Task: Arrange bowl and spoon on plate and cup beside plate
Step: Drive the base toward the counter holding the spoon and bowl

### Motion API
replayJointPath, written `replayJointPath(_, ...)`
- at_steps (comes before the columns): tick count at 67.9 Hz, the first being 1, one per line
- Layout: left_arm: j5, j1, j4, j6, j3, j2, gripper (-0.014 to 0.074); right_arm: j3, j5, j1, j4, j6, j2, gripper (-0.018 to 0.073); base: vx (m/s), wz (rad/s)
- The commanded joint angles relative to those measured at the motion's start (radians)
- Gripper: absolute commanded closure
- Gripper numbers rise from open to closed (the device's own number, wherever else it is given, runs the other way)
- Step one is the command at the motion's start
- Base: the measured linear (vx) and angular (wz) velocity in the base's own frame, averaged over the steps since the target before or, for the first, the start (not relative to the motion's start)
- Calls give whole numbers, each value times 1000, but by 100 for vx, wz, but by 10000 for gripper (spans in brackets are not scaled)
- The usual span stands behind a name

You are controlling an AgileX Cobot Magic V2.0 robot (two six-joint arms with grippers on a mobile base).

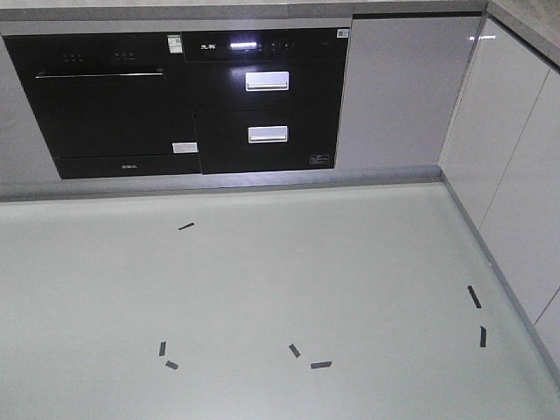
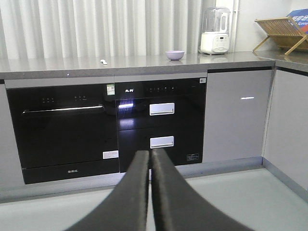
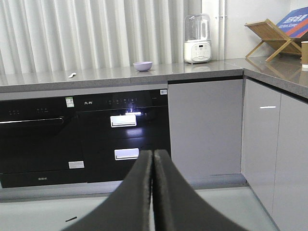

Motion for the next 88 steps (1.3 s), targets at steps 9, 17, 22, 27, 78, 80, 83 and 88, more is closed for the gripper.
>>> replayJointPath(9, -70, 4, -8, -6, -18, -15, 603, 11, -73, -6, -6, -4, -6, 570, 0, 0)
replayJointPath(17, -70, 4, -8, -6, -18, -15, 603, 11, -73, -6, -6, -4, -6, 570, 0, 0)
replayJointPath(22, -70, 4, -8, -6, -18, -15, 603, 11, -73, -6, -6, -4, -6, 570, 0, -1)
replayJointPath(27, -70, 4, -8, -6, -18, -15, 603, 11, -73, -6, -6, -4, -6, 570, 1, -2)
replayJointPath(78, -70, 4, -8, -6, -18, -15, 603, 11, -73, -6, -6, -4, -6, 570, 10, 3)
replayJointPath(80, -70, 4, -8, -6, -18, -15, 603, 11, -73, -6, -6, -4, -6, 570, 17, 19)
replayJointPath(83, -70, 4, -8, -6, -18, -15, 603, 11, -73, -6, -6, -4, -6, 570, 17, 18)
replayJointPath(88, -70, 4, -8, -6, -18, -15, 603, 11, -73, -6, -6, -4, -6, 570, 18, 13)
